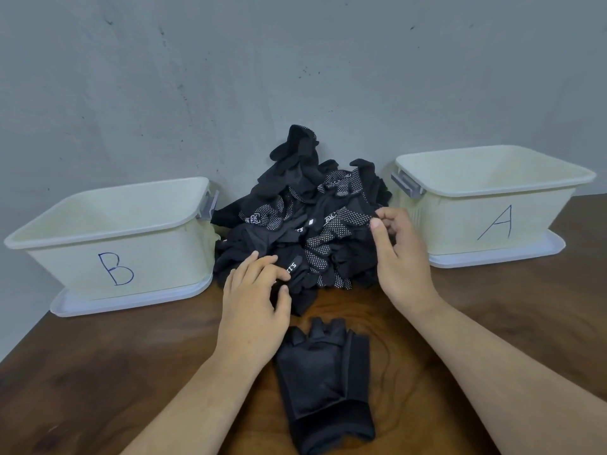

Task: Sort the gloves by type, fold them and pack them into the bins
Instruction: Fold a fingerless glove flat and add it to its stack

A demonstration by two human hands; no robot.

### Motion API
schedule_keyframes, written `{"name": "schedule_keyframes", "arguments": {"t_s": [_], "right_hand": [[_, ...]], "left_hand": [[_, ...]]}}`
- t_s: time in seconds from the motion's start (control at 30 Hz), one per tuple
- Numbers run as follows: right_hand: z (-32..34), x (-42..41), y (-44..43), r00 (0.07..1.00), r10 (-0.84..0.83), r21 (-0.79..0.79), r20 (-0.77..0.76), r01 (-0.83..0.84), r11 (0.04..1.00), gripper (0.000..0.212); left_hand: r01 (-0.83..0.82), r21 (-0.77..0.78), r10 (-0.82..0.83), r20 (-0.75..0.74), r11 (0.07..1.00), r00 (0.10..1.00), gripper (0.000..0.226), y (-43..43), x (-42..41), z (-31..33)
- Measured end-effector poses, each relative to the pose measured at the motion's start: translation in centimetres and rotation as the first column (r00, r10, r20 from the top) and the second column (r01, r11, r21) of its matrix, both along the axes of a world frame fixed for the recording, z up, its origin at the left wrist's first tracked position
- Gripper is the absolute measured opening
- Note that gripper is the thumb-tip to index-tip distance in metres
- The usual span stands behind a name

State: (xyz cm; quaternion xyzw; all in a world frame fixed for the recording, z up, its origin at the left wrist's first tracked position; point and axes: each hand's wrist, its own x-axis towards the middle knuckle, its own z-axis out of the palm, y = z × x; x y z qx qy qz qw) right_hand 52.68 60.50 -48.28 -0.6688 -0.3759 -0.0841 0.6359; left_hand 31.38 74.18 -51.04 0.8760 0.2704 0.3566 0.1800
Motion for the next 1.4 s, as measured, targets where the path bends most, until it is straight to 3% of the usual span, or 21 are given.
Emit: {"name": "schedule_keyframes", "arguments": {"t_s": [0.13,0.23,0.37,0.43,0.53,0.67,0.73,0.8,0.87,0.93,1.2,1.3,1.4], "right_hand": [[0.3,-0.7,-0.3,0.999,0.041,0.023,0.009,-0.041,0.999,0.006],[0.0,-0.5,-0.5,0.963,0.164,-0.136,0.212,-0.137,0.981,0.024],[-0.6,-0.2,-0.2,0.743,0.293,-0.428,0.602,-0.01,0.904,0.038],[-0.9,-0.1,-0.3,0.647,0.349,-0.477,0.678,0.026,0.879,0.05],[-0.9,-0.4,-0.8,0.675,0.4,-0.506,0.62,-0.046,0.861,0.067],[-0.2,-0.6,-1.9,0.757,0.44,-0.523,0.483,-0.153,0.839,0.082],[0.5,-1.1,-2.1,0.866,0.336,-0.339,0.37,-0.211,0.917,0.065],[1.7,-1.9,-2.1,0.969,0.232,-0.056,0.089,-0.228,0.972,0.046],[2.8,-2.0,-1.9,0.967,0.207,0.136,-0.15,-0.187,0.973,0.04],[3.6,-1.5,-1.6,0.951,0.191,0.201,-0.244,-0.143,0.969,0.033],[6.2,-0.9,-2.1,0.94,0.241,0.294,-0.24,-0.166,0.941,0.022],[6.6,-0.4,-2.7,0.977,0.155,0.259,-0.144,-0.114,0.959,0.021],[6.8,1.1,-3.3,0.993,0.049,0.191,-0.105,-0.028,0.981,0.025]], "left_hand": [[-0.013,0.018,0.013,0.026,1.0,1.0,0.024,-0.1,0.1,0.1],[0.004,0.048,-0.008,0.08,0.999,0.997,0.021,-0.4,-0.1,0.3],[0.131,0.13,-0.141,0.067,0.983,0.988,0.042,-1.7,-0.3,1.3],[0.239,0.166,-0.244,0.006,0.957,0.97,0.053,-2.3,-0.4,1.5],[0.327,0.117,-0.314,-0.118,0.938,0.942,0.068,-2.6,-0.5,1.4],[0.291,0.049,-0.276,-0.197,0.956,0.941,0.078,-2.2,-0.3,0.9],[0.285,0.029,-0.273,-0.2,0.958,0.941,0.085,-2.2,-0.2,0.8],[0.265,-0.01,-0.262,-0.185,0.964,0.947,0.09,-2.2,-0.3,0.7],[0.251,-0.027,-0.252,-0.171,0.968,0.952,0.091,-2.2,-0.3,0.7],[0.249,-0.038,-0.251,-0.166,0.968,0.953,0.092,-2.2,-0.3,0.6],[0.245,-0.068,-0.254,-0.175,0.967,0.951,0.092,-2.3,-0.2,0.8],[0.249,-0.081,-0.259,-0.147,0.965,0.955,0.081,-2.3,-0.2,1.1],[0.237,-0.112,-0.24,-0.014,0.965,0.971,0.064,-2.1,-0.4,1.0]]}}
